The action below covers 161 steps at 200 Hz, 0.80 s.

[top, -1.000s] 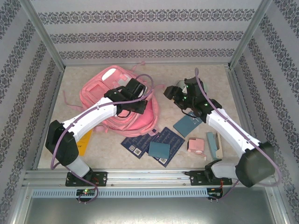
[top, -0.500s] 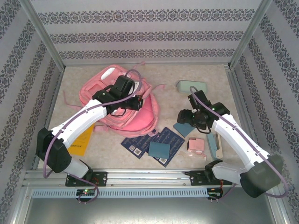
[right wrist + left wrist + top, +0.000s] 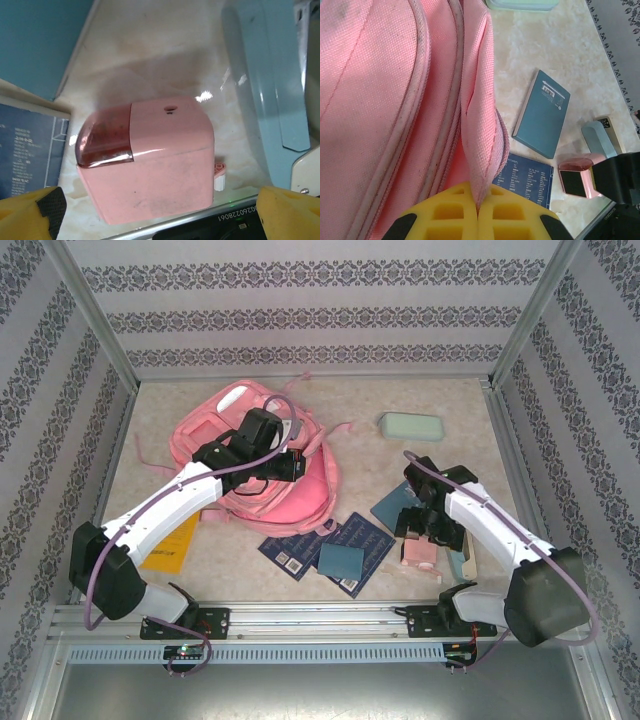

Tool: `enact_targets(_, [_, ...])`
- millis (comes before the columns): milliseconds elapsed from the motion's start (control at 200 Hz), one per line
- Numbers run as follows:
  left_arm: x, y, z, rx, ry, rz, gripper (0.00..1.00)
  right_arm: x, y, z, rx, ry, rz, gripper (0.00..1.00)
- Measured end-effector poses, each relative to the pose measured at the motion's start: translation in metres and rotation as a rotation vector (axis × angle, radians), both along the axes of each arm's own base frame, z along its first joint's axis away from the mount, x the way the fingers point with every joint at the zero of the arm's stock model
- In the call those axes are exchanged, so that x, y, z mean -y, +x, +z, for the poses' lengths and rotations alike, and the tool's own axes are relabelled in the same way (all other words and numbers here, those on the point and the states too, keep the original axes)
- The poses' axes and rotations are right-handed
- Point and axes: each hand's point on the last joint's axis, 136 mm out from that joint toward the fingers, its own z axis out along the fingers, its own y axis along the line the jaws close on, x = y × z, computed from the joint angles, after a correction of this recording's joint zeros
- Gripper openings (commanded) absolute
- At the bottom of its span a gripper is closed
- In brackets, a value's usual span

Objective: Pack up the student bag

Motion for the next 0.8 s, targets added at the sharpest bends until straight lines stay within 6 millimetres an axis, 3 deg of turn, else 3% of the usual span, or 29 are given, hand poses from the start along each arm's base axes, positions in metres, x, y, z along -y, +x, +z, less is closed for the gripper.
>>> enact_targets(310, [-0.001,0.001,0.000,0.000,0.000,0.004,0.01,-0.011,-0.003,-0.011,-0.050,0.034,0.039,0.98])
enact_targets(685, [-0.001,0.001,0.001,0.002,-0.001,0.004,0.01,-0.008,-0.014,-0.037,-0.123,0.006,0.005,0.97])
enact_targets(804, [-0.001,0.001,0.001,0.002,-0.001,0.004,0.01,-0.012,-0.009,-0.042,-0.107,0.026,-0.010,0.89])
